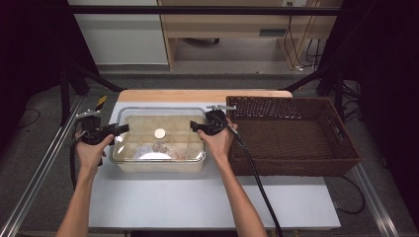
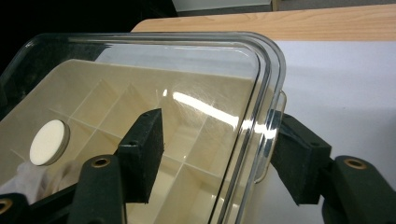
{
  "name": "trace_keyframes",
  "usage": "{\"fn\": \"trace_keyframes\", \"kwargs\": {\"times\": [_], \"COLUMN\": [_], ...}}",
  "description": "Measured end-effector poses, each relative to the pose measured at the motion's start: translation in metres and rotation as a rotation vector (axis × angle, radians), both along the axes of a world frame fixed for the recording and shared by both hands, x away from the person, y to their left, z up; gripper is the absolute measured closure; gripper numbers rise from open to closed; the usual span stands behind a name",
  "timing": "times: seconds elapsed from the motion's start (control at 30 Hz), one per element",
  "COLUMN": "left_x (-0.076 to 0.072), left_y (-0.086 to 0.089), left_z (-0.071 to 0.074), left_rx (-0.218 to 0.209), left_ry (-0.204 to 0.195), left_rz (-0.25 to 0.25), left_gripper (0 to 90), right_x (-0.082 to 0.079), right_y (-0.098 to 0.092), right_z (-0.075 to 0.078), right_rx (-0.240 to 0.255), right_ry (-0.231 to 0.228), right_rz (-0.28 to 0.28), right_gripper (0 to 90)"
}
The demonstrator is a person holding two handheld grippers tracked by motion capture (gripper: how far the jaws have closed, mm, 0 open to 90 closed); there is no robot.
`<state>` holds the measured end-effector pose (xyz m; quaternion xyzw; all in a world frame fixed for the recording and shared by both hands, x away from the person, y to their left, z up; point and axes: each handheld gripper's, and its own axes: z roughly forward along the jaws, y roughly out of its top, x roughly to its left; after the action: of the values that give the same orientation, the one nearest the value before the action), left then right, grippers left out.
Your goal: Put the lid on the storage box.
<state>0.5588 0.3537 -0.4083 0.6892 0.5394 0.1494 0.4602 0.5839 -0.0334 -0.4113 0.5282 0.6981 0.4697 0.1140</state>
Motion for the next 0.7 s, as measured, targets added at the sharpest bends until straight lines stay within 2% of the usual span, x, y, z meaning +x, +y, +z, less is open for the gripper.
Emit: {"fn": "trace_keyframes", "kwargs": {"times": [0.4, 0.6, 0.63, 0.7], "left_x": [0.0041, 0.0048, 0.0055, 0.0063], "left_y": [-0.0015, -0.0024, -0.0033, -0.0032], "left_z": [-0.005, -0.0087, -0.0095, -0.0102], "left_rx": [0.021, 0.019, 0.026, 0.021], "left_ry": [0.025, 0.036, 0.044, 0.048], "left_rz": [0.003, 0.014, 0.016, 0.015], "left_gripper": [41.9, 40.4, 40.3, 39.3], "right_x": [0.0006, -0.0002, 0.0, 0.0005], "right_y": [0.0033, 0.0067, 0.0075, 0.0071], "right_z": [-0.0063, -0.0093, -0.0104, -0.0106], "right_rx": [-0.016, -0.045, -0.083, -0.084], "right_ry": [-0.008, -0.026, -0.031, -0.028], "right_rz": [-0.022, -0.03, -0.039, -0.036], "right_gripper": [36.1, 32.4, 32.2, 32.3]}}
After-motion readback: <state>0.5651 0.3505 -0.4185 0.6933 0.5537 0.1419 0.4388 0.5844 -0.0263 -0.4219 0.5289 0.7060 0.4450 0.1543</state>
